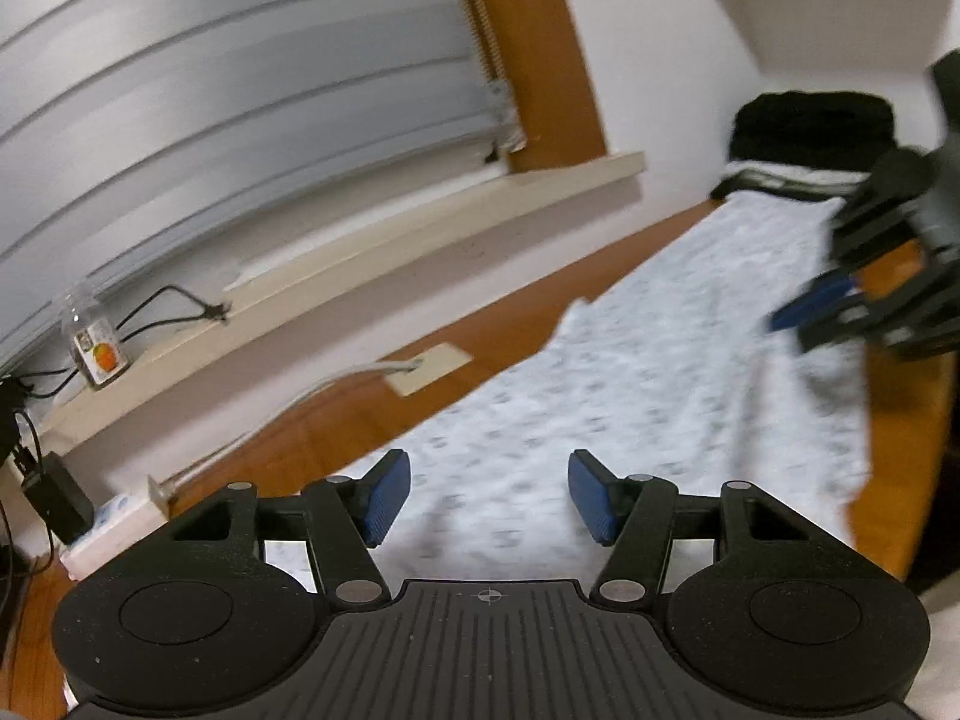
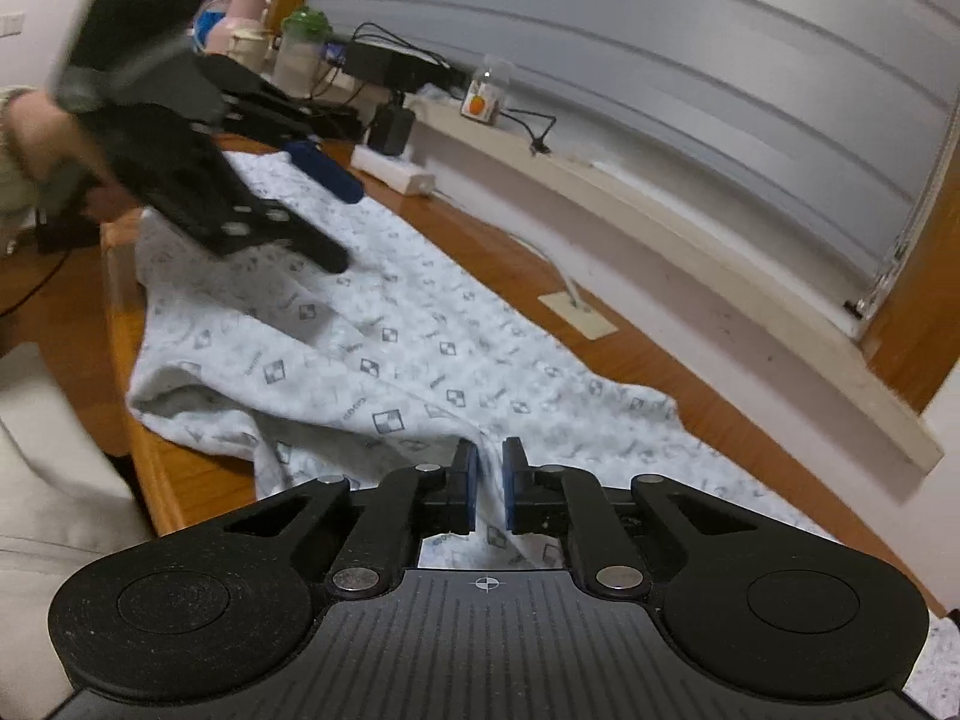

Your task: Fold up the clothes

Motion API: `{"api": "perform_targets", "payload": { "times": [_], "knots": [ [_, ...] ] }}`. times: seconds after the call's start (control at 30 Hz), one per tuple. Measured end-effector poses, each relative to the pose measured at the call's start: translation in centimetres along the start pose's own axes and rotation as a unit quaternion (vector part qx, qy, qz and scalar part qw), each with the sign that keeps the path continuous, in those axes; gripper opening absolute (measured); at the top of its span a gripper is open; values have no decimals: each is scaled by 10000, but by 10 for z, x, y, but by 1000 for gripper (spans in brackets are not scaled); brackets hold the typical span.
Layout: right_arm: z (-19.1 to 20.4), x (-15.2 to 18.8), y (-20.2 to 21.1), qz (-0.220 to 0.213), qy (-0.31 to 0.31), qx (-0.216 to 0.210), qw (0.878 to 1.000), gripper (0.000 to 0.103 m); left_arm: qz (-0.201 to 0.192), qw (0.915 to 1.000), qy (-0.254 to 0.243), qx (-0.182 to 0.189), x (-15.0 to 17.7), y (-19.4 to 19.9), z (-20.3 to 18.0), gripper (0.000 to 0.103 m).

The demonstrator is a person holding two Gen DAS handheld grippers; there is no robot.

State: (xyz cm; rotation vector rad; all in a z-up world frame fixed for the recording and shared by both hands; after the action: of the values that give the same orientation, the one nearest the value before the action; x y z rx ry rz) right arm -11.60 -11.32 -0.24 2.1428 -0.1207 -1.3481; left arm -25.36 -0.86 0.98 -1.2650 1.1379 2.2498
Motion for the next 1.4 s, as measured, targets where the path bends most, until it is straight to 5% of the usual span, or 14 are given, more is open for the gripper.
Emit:
{"api": "perform_targets", "payload": {
  "times": [0.1, 0.23, 0.27, 0.33, 0.37, 0.4, 0.73, 0.8, 0.87, 0.97, 1.07, 1.2, 1.27, 1.4],
  "knots": [
    [7, 5, -1, 71, 83, -62, 9999, 15, 27, 9999, -108, 61, -4, -17, 7, 62],
    [21, 12, -12, 196, 415, -55, 9989, 41, 31, 9990, 107, 427, -13, -44, 8, 62],
    [23, 13, -15, 225, 521, -6, 9984, 41, 29, 9984, 191, 527, -15, -52, 8, 62],
    [23, 14, -19, 298, 566, 12, 9980, 35, 114, 9978, 293, 585, -13, -65, 8, 62],
    [21, 13, -18, 316, 505, -32, 9982, 12, 171, 9977, 319, 580, -11, -71, 8, 63],
    [19, 12, -16, 322, 435, -79, 9985, 5, 231, 9978, 304, 548, -8, -76, 9, 62],
    [30, 13, 49, 243, 23, -762, 9968, 5, 587, 9928, 833, 621, 12, -91, 36, 65],
    [28, 26, 51, 328, -113, -757, 9965, 12, 627, 9917, 920, 646, 13, -92, 41, 67],
    [14, 39, 54, 348, -364, -555, 9972, 32, 656, 9909, 976, 658, 14, -92, 44, 68],
    [-38, 68, 63, 332, -1041, 113, 9939, 45, 672, 9905, 998, 672, 15, -92, 46, 69],
    [-120, 109, 77, 273, -2166, 1101, 9696, 48, 696, 9896, 1060, 686, 16, -93, 46, 70],
    [-229, 185, 117, 246, -3690, 2464, 8958, 49, 692, 9902, 1032, 643, 16, -93, 46, 71],
    [-265, 218, 136, 200, -4209, 2832, 8615, 49, 685, 9909, 991, 603, 15, -92, 45, 72],
    [-300, 248, 144, 86, -4637, 3174, 8271, 49, 680, 9915, 958, 562, 16, -92, 45, 73]
  ]
}}
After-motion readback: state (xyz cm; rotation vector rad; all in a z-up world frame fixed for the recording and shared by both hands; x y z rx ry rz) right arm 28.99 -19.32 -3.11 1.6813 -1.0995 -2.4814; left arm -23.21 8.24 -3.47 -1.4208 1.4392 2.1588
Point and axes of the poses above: each gripper's, at about its wrist camera, not at the fingertips, and y roughly against the way its jaws point, z to its left, x to its underside, the point moved 10 cm from there along -y, roughly the way its jaws point, and after that the axes turned 2 degrees about -x, right-handed, at the moved point
